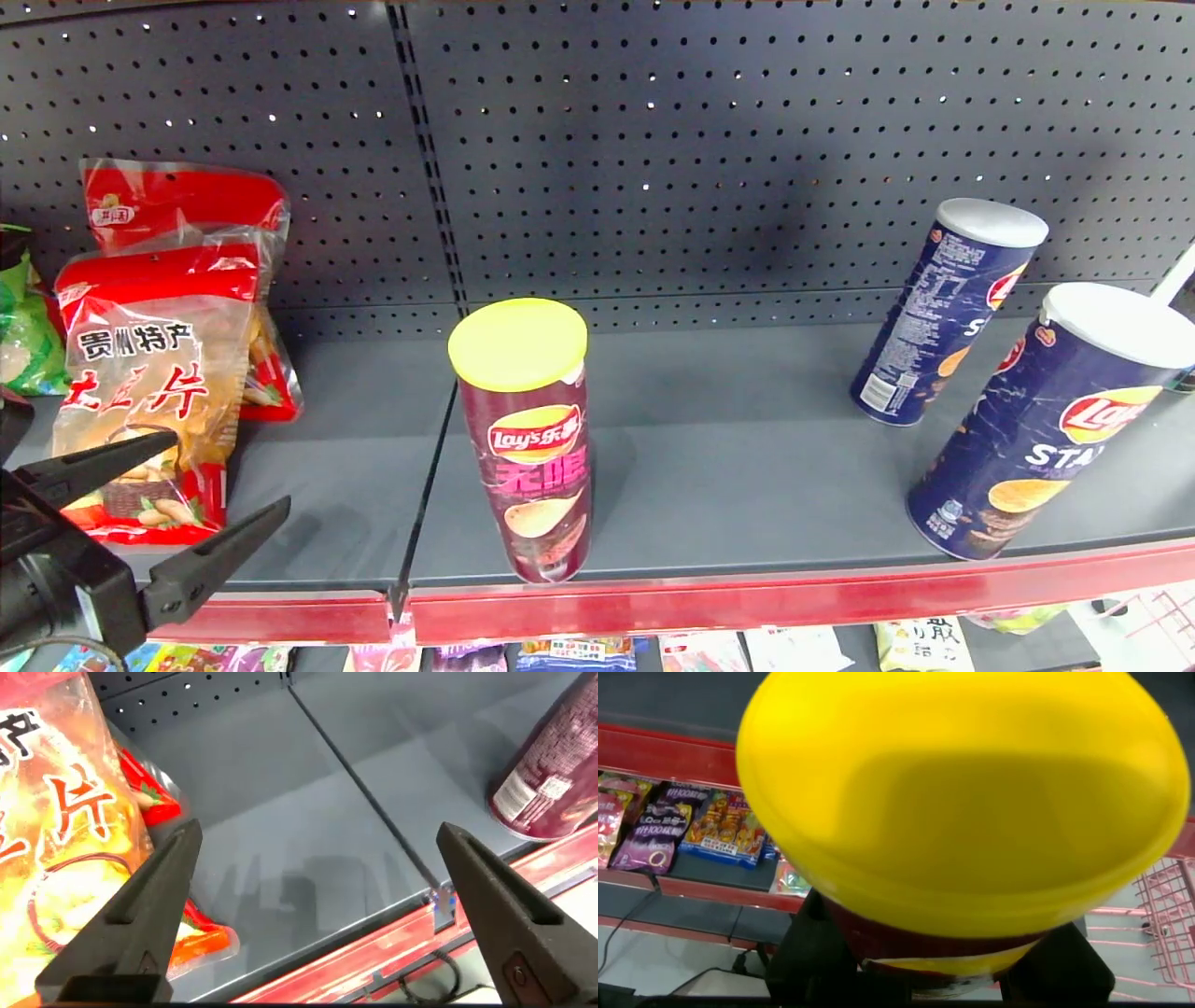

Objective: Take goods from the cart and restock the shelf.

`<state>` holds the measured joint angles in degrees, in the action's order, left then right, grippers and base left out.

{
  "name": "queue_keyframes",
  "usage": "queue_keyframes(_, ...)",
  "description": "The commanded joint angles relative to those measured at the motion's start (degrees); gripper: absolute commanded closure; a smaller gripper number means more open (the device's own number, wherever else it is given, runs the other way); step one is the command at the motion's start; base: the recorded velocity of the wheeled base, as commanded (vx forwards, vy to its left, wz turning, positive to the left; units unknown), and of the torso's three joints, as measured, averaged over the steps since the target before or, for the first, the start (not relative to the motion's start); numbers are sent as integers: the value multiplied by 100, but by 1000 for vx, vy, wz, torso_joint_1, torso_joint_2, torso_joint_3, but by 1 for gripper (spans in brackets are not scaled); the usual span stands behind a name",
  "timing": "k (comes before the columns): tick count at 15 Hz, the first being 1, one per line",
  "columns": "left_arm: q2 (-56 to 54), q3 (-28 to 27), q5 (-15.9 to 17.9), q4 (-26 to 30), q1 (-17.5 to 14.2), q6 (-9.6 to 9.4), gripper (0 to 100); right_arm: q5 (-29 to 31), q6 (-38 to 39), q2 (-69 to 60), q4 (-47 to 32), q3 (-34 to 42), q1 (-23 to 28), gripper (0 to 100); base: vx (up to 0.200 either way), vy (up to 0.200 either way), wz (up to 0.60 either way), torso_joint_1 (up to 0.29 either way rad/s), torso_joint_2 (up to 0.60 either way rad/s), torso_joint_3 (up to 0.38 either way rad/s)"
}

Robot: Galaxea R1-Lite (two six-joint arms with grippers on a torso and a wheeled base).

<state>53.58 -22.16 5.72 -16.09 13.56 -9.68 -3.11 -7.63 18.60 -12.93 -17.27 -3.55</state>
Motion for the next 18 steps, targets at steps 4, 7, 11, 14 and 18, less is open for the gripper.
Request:
queue_keyframes(4, -58, 19, 0, 1, 7, -25, 0, -23, 16, -6, 1, -22, -6, 100, 0, 0, 0, 0, 0, 0)
queue_keyframes(7, -40, 45, -123, 1, -2, -25, 0, -23, 16, -6, 1, 14, -6, 100, 0, 0, 0, 0, 0, 0)
queue_keyframes(11, -49, 195, -132, -8, -2, -157, 0, -23, 16, -6, 1, 14, -6, 100, 0, 0, 0, 0, 0, 0)
queue_keyframes(14, -40, 221, -141, -8, -2, -236, 0, -23, 16, -6, 1, 14, -6, 100, 0, 0, 0, 0, 0, 0)
queue_keyframes(18, -14, 221, -141, -26, -11, -245, 0, -14, 16, -15, -7, 22, -6, 100, -150, 0, 0, 8, 3, 1)
